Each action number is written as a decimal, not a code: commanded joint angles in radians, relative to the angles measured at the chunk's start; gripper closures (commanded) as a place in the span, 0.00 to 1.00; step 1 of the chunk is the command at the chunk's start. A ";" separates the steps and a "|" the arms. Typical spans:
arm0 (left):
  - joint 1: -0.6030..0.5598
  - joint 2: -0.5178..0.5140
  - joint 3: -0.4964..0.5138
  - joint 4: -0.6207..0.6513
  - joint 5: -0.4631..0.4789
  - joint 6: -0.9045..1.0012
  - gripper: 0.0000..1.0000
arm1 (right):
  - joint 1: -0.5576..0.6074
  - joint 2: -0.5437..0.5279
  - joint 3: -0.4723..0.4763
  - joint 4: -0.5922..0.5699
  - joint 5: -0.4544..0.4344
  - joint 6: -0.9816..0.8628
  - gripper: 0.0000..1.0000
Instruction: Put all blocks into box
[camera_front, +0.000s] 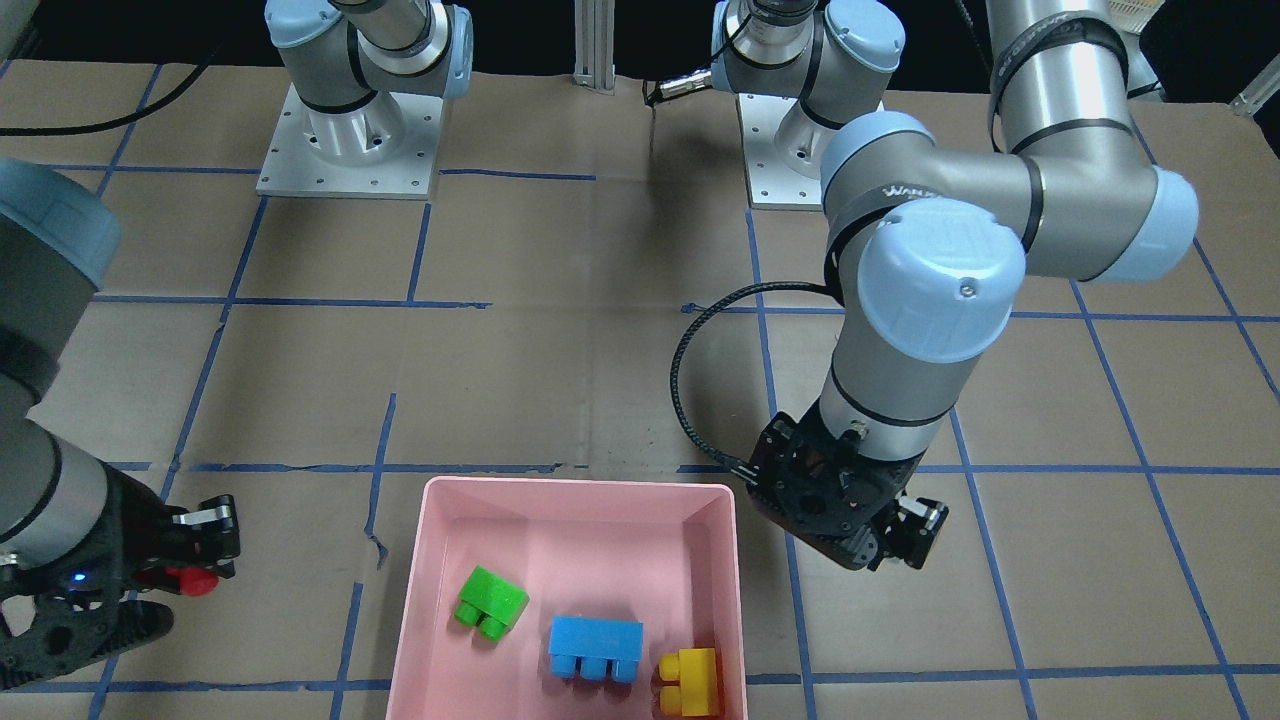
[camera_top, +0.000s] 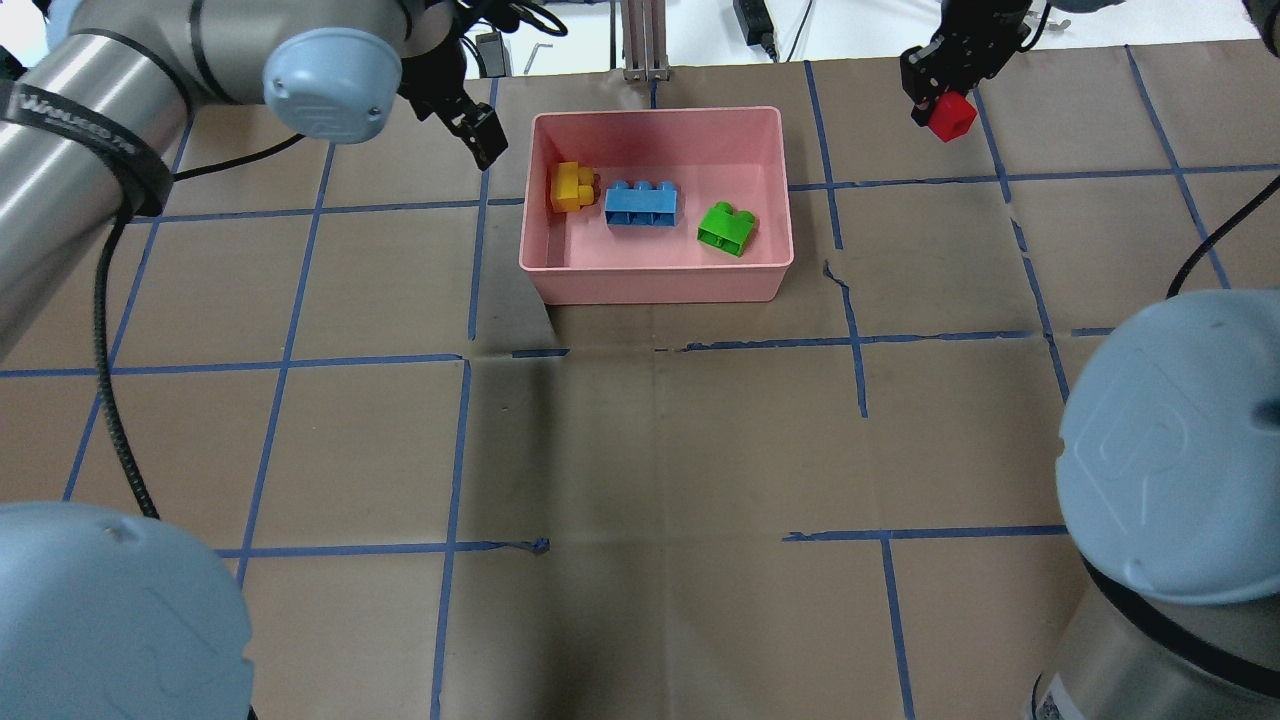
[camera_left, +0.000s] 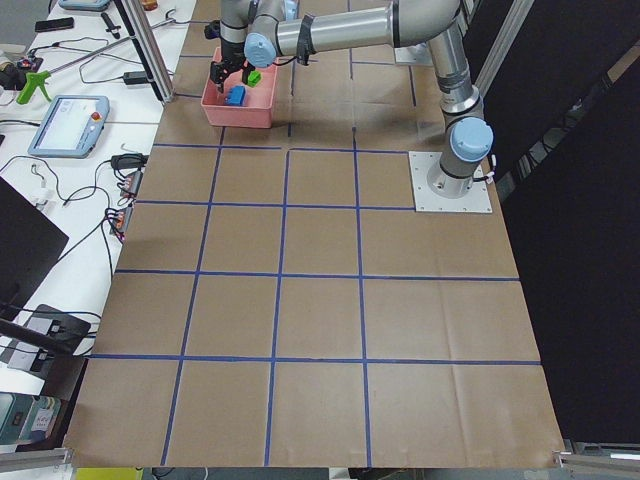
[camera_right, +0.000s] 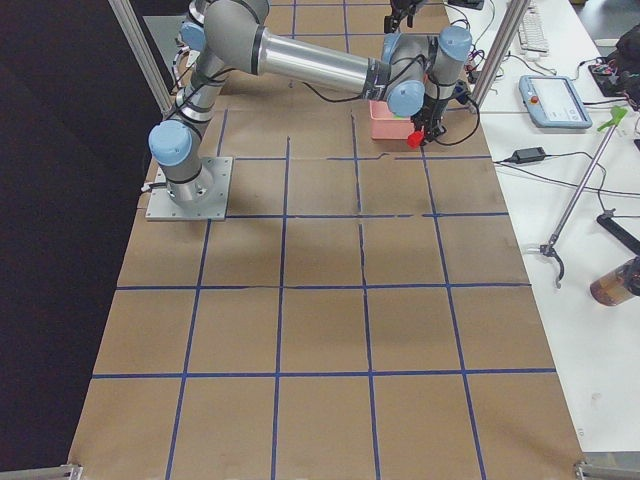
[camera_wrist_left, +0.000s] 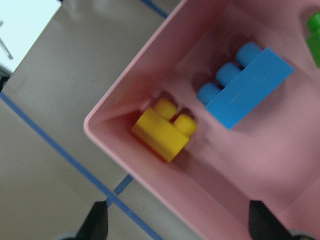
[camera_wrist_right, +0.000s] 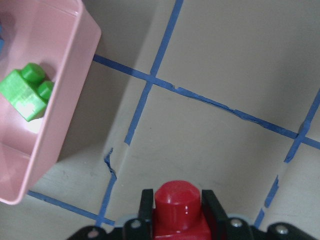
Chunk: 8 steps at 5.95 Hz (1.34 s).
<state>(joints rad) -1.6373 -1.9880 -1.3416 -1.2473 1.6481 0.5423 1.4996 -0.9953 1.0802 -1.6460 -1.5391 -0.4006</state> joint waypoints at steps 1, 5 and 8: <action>0.048 0.127 -0.077 -0.130 -0.001 -0.381 0.01 | 0.158 0.061 -0.067 -0.001 0.005 0.327 0.86; 0.051 0.398 -0.280 -0.256 0.002 -0.614 0.02 | 0.294 0.265 -0.128 -0.107 0.004 0.589 0.02; 0.043 0.397 -0.284 -0.236 -0.004 -0.604 0.02 | 0.280 0.242 -0.109 -0.101 0.004 0.577 0.00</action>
<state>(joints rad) -1.5922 -1.5816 -1.6272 -1.4917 1.6460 -0.0810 1.7861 -0.7464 0.9700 -1.7509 -1.5356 0.1789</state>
